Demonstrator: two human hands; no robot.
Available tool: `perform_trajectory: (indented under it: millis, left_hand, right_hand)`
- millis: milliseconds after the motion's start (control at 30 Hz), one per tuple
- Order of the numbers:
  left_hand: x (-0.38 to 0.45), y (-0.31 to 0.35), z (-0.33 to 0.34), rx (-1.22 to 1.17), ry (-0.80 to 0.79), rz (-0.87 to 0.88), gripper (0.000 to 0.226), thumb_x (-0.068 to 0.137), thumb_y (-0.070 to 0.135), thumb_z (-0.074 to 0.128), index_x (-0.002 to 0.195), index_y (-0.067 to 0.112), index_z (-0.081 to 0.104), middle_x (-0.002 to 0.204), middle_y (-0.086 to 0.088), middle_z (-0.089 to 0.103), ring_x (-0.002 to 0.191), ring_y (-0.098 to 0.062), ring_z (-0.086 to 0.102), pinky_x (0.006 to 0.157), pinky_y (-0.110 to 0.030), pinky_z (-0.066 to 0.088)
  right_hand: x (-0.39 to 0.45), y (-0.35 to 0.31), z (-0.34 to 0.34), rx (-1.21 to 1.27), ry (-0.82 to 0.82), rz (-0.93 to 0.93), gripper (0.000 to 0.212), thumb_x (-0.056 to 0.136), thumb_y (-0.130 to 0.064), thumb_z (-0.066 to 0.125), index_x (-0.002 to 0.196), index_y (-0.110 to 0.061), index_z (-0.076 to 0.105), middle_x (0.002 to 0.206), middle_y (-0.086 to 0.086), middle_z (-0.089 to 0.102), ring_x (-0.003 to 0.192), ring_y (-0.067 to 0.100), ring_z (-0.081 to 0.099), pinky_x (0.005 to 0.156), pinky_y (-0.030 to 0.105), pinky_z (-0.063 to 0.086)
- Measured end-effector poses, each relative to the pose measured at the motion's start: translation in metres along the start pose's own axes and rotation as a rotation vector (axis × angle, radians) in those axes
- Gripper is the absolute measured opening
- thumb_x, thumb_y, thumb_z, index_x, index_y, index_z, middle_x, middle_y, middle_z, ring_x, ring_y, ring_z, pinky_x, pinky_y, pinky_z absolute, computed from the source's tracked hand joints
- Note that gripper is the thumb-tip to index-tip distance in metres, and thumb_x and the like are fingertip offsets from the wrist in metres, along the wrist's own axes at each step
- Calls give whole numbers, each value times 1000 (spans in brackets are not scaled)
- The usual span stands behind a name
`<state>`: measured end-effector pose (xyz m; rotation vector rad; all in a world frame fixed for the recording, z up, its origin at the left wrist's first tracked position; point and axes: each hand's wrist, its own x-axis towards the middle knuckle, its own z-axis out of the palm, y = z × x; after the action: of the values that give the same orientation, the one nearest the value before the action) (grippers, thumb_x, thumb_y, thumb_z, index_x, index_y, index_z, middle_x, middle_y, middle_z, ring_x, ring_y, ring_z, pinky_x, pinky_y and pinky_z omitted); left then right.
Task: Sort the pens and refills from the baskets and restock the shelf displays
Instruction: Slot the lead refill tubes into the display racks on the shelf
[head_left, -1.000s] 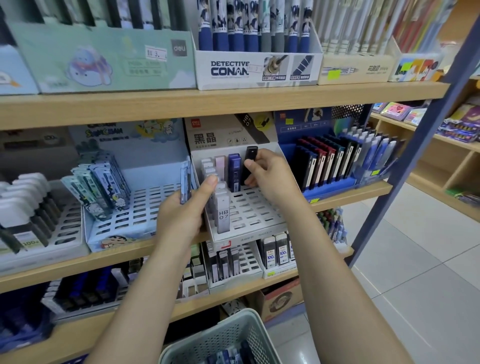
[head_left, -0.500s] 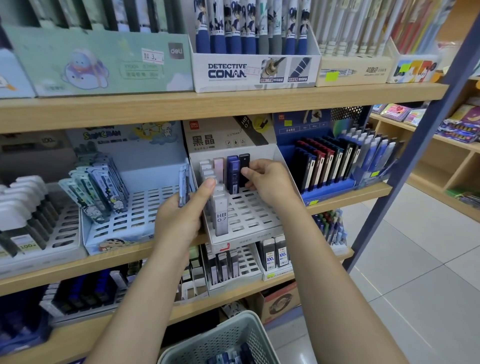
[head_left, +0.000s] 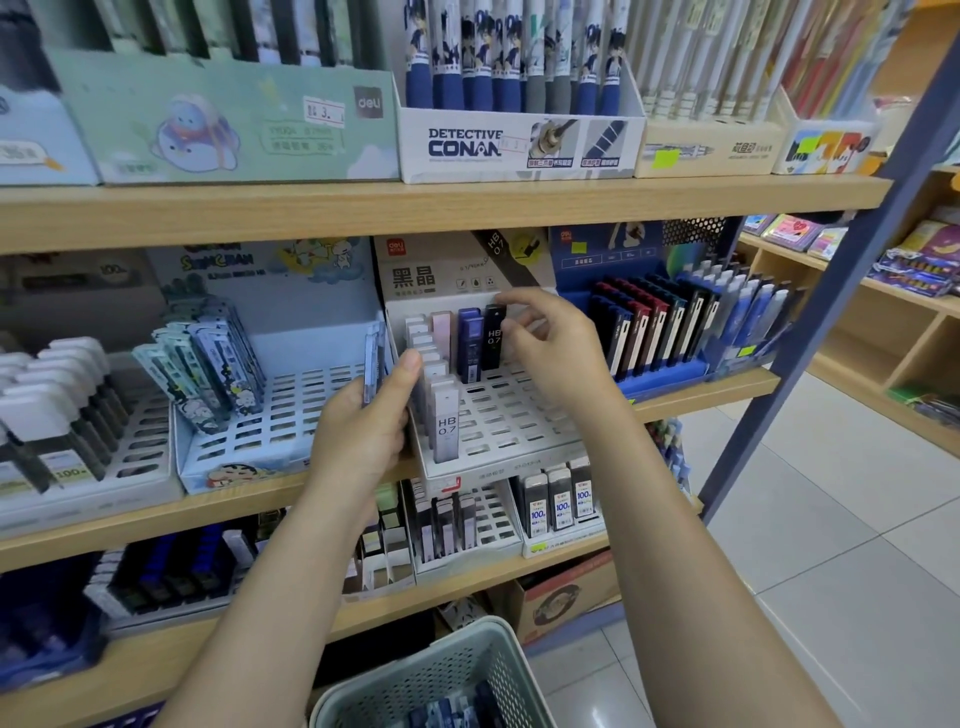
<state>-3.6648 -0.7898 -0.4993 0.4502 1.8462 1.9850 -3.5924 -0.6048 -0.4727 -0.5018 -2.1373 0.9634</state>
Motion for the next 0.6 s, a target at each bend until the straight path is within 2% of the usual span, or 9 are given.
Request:
perform_trajectory:
  millis: [67, 133, 200, 333, 400, 500, 600]
  left_hand:
    - [-2, 1, -5, -20, -31, 11, 42, 97, 57, 51, 92, 15, 55, 56, 6, 42, 42, -8, 31, 40, -19, 25]
    - [-6, 3, -14, -47, -68, 14, 32, 105, 45, 43, 97, 15, 47, 61, 3, 39, 42, -9, 26, 39, -20, 19]
    - [-15, 5, -25, -44, -95, 22, 26, 107, 38, 41, 99, 14, 48, 64, 3, 44, 44, -9, 29, 40, -20, 23]
    - [-38, 16, -48, -94, -105, 46, 25, 106, 33, 45, 102, 16, 62, 67, 4, 58, 49, -9, 44, 41, -19, 32]
    - [-47, 22, -60, -157, -114, 54, 27, 105, 34, 47, 107, 13, 64, 69, 2, 61, 49, -11, 47, 41, -20, 33]
    - [-55, 26, -79, -159, -111, 84, 28, 104, 37, 50, 109, 15, 66, 71, 0, 62, 52, -12, 50, 43, -21, 33]
    - [-59, 27, -97, -128, -113, 111, 26, 106, 33, 46, 105, 18, 68, 72, -1, 62, 58, -13, 50, 50, -25, 31]
  right_hand:
    - [-5, -9, -4, 55, 19, 9, 32, 98, -16, 59, 125, -33, 61, 94, 2, 62, 83, 20, 65, 75, 26, 53]
    - [-11, -22, -8, 89, 48, -4, 29, 98, -17, 60, 123, -32, 60, 90, -1, 62, 81, 25, 66, 79, 34, 55]
    - [-19, -41, -11, 106, 77, -36, 21, 98, -18, 59, 115, -29, 63, 83, -5, 59, 76, 23, 64, 78, 35, 54]
    - [-45, -92, -7, 206, 92, -98, 9, 97, -15, 60, 96, -21, 66, 74, -2, 56, 61, 14, 53, 62, 29, 48]
    - [-60, -116, 1, 249, 23, -102, 8, 97, -13, 59, 93, -19, 64, 69, 4, 59, 52, 15, 51, 52, 27, 44]
    - [-76, -139, 24, 258, -219, 5, 4, 99, -19, 58, 98, -16, 61, 67, 5, 66, 43, 20, 54, 40, 23, 39]
    - [-83, -145, 56, 303, -377, 129, 17, 98, -26, 62, 106, -10, 62, 76, 8, 66, 44, 22, 54, 37, 23, 36]
